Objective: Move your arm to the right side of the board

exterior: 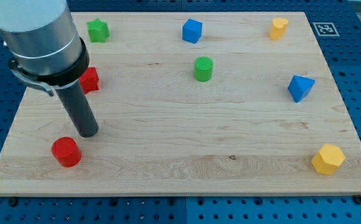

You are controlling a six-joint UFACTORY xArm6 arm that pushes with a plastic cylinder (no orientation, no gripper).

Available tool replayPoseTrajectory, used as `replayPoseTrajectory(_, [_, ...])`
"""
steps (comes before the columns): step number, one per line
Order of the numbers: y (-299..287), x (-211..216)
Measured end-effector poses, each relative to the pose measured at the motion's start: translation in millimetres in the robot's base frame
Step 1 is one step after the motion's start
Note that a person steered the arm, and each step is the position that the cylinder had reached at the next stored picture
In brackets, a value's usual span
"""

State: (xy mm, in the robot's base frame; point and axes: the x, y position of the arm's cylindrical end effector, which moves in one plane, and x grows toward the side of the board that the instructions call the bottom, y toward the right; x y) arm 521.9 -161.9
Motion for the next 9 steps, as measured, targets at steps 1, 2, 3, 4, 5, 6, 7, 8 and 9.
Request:
replayPoseTrajectory(1, [0.7,0.0])
replayPoseTrajectory(2, [0.8,0.0])
replayPoseTrajectory(3, [0.8,0.0])
replayPoseTrajectory(4, [21.1,0.0])
replayPoseTrajectory(5, [77.3,0.0])
replayPoseTrajectory(6, [126.6,1.4])
replayPoseTrajectory(7, [177.8,22.2])
replayPoseTrajectory(8, [233.4,35.0])
replayPoseTrajectory(9, [269.6,13.5])
